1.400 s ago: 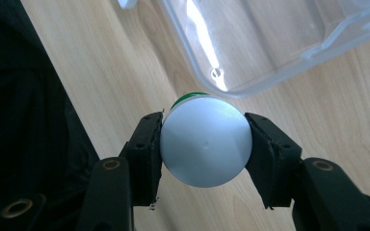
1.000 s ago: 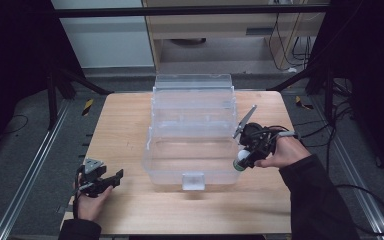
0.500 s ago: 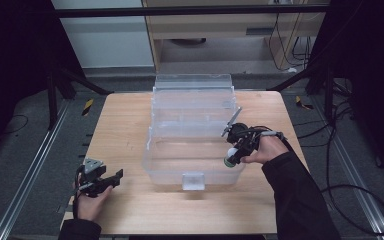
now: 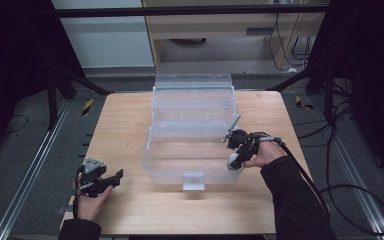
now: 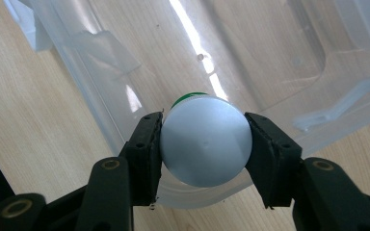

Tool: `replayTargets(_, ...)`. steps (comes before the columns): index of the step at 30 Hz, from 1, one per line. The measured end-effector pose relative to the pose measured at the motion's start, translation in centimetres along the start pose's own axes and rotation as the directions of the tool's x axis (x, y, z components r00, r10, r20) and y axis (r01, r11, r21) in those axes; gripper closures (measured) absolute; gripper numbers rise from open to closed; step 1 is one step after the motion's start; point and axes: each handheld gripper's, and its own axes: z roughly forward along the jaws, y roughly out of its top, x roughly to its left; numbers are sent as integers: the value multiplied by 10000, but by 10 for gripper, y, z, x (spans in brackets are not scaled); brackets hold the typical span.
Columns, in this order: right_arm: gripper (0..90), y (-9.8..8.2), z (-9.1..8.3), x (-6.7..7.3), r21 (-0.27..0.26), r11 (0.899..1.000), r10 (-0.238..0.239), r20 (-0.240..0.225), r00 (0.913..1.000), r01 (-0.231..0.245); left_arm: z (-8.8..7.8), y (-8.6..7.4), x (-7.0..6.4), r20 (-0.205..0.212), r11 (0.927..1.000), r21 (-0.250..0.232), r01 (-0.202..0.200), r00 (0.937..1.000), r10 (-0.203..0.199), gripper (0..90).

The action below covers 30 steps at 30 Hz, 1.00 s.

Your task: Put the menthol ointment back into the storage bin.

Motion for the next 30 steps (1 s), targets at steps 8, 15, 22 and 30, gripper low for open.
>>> replayTargets(8,502,-1,5,1,-12,10000,-52,-56,10000,52,0,0,0,2,10000,9,2,10000,-2,305)
replayTargets(15,501,0,12,3,231,9994,-266,-143,9995,269,0,0,0,7,10000,12,-5,10000,5,305)
replayTargets(22,501,-1,16,2,150,9996,-248,-177,9995,251,0,0,0,5,10000,41,-13,10000,13,305)
replayTargets(30,499,-1,16,3,176,9997,-178,-154,9997,180,1,0,0,23,10000,66,-25,10000,25,304)
